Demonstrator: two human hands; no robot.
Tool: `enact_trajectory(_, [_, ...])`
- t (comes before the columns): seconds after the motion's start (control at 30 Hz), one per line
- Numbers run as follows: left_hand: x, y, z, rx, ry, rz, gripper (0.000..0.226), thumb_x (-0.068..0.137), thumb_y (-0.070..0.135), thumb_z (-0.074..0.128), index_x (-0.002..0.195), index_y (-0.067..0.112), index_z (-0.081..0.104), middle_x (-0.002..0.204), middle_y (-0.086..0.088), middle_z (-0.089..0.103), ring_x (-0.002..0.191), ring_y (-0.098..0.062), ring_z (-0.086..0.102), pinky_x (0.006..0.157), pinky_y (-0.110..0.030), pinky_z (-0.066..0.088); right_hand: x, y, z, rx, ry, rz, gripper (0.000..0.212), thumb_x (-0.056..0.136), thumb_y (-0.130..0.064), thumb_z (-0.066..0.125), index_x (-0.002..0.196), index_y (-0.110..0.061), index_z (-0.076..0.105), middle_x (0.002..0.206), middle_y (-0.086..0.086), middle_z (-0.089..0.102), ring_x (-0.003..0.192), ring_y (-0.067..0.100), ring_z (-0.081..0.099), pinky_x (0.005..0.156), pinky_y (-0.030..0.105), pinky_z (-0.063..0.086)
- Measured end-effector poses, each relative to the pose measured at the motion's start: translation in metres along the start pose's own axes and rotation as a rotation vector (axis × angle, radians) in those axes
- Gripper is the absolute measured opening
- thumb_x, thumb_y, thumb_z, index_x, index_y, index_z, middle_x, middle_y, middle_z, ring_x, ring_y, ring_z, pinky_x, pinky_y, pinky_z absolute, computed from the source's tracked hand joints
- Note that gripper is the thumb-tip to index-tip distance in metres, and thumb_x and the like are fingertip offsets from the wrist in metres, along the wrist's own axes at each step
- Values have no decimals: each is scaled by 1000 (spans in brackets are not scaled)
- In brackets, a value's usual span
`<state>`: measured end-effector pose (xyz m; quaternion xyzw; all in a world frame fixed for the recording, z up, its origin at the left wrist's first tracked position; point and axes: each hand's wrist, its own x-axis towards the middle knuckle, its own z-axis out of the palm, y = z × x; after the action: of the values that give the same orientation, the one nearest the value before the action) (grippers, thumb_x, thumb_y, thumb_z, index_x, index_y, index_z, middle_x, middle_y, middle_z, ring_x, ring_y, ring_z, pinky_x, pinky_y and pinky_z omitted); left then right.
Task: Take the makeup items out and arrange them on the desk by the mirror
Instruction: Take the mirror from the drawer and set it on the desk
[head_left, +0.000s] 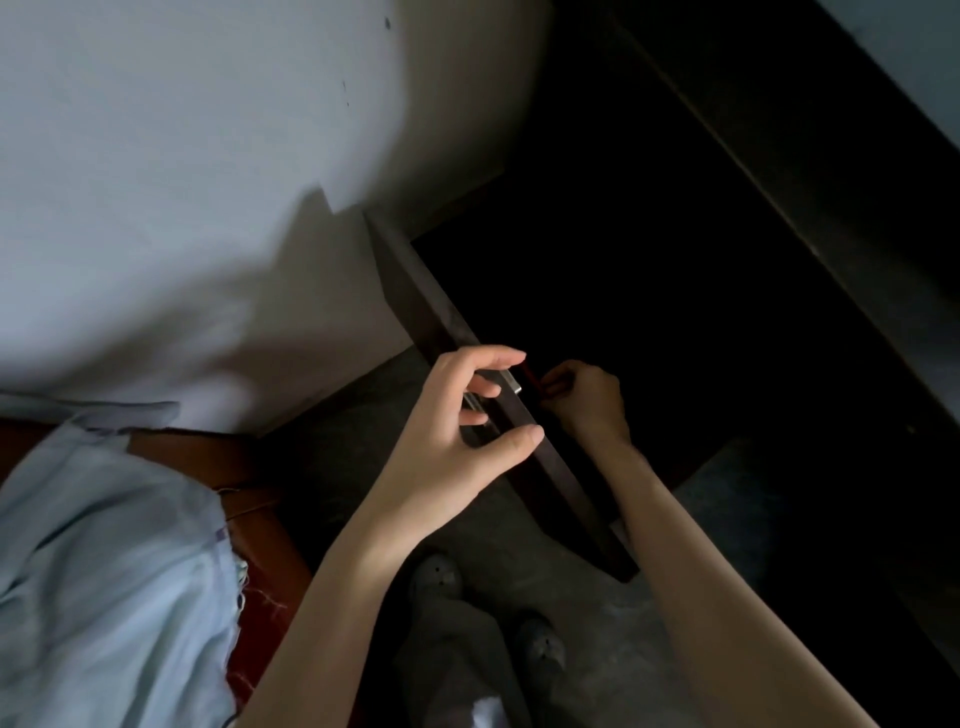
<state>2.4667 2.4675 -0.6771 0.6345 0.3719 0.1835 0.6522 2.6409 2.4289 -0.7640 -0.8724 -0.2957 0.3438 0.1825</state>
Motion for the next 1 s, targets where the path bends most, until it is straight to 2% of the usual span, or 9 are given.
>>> enact_trajectory(0.13, [-1,2,1,16,1,-11,49,71,27,67,117,32,52,119,15,51,107,3,48,88,-13,44,-2,1,-4,58,-12,3,29,79,1,66,107,-7,65,101,9,68,96,20,64,83,30,51])
enact_trajectory(0.3, [-1,7,2,37,9,-12,48,71,28,67,116,34,52,120,15,51,108,2,49,90,-18,46,-14,-3,-17,129,32,-64,28,79,1,67,104,-10,66,91,-2,61,85,6,56,69,11,41])
enact_trajectory(0.4, [-3,13,4,37,15,-8,48,70,28,67,115,36,53,119,13,52,108,0,50,90,-19,46,-30,-11,-35,212,78,-127,26,77,-1,68,98,-16,66,90,-5,64,84,5,58,70,6,42])
enact_trajectory(0.57, [-9,32,15,41,-1,30,49,69,29,67,115,36,53,120,17,51,109,1,51,87,-13,44,-78,-32,-80,266,156,-303,26,74,-2,70,88,-24,64,83,-14,62,80,-1,60,71,4,46])
enact_trajectory(0.8, [-25,84,52,113,-127,134,49,70,33,67,116,37,52,120,22,51,111,5,49,86,-9,42,-152,-25,-157,286,256,-323,26,75,-4,70,90,-25,68,84,-10,65,79,-1,60,67,7,47])
enact_trajectory(1.0, [-33,133,109,153,-275,241,56,63,52,63,117,41,50,119,24,52,114,4,49,87,-16,45,-209,20,-228,294,443,-256,33,70,0,70,79,-32,67,77,-8,67,72,1,62,64,6,46])
